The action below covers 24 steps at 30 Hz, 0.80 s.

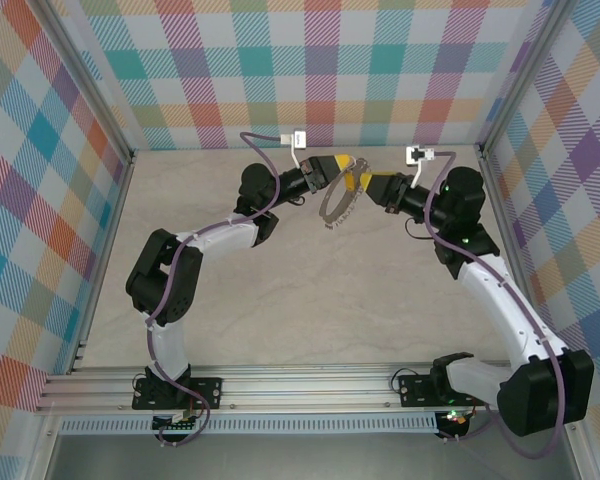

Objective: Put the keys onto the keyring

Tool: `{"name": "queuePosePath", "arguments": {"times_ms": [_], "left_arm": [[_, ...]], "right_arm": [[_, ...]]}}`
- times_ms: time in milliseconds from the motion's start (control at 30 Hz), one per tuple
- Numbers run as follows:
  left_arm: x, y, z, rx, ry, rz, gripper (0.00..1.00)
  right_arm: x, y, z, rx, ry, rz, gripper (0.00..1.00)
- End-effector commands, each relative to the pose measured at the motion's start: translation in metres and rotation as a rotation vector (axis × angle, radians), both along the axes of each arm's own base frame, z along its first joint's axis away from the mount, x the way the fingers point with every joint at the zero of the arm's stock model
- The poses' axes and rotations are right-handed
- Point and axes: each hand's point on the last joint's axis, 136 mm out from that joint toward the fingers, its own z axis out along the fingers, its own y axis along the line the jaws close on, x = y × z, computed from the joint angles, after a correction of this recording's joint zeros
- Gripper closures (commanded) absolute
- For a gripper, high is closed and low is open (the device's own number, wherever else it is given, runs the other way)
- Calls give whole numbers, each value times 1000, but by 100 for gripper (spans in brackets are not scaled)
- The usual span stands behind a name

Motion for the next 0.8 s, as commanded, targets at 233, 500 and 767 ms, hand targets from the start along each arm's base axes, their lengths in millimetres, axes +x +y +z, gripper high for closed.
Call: {"name": "queuePosePath", "arguments": {"times_ms": [233,500,767], "left_arm": [[-15,2,22,-37,-85,-16,100],[-14,2,21,-33,-83,-17,100],[-15,1,22,-33,-83,-20,100]], "right_arm": [[7,2,-19,9,45,3,60],[19,2,-52,-36,69,-21,59],[29,9,-56,-26,55,-17,59]]}}
